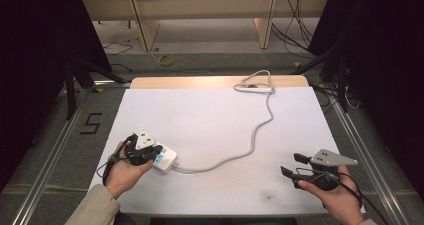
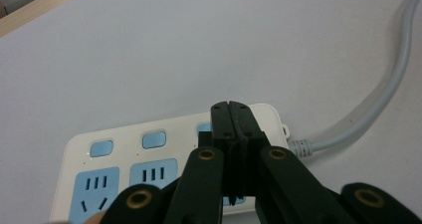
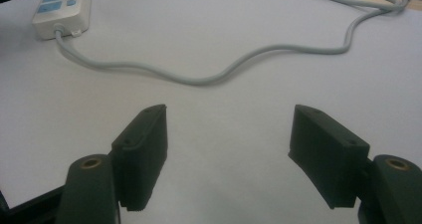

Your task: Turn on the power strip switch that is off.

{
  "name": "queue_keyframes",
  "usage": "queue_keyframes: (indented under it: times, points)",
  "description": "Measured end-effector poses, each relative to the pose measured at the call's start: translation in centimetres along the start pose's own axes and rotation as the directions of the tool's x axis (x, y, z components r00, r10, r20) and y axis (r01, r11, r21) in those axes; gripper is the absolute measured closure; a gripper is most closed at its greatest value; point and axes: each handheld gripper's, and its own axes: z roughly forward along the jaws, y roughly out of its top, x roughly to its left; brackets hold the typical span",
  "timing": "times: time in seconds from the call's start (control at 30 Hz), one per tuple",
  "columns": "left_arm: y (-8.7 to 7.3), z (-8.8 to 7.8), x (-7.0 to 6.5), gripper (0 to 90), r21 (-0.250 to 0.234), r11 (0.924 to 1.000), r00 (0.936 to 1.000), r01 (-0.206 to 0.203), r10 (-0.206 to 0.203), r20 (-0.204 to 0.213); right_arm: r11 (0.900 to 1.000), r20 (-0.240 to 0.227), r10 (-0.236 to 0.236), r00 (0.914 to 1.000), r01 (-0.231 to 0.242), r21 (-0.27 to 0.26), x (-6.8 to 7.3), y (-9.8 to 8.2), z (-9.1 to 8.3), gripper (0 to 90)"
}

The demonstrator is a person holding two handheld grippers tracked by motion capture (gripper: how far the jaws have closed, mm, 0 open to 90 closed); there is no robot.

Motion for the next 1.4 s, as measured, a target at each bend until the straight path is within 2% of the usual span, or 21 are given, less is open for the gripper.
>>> queue_keyframes:
  times: [0.3, 1.4]
  points:
    - [0.1, 0.3, 0.2, 89.7, 0.017, 0.9998, 1.0, -0.005, 0.006, -0.003, 1.0, 0.0, -0.001, 1.0, 0.001, 0.001, 0.0, 0.0, 0.0, 31.6]
    - [0.4, 1.6, 1.2, 89.7, 0.058, 0.9982, 0.9999, 0.015, -0.015, -0.002, 1.0, -0.002, 0.001, 1.0, -0.001, 0.013, 0.1, -0.1, 0.1, 31.6]
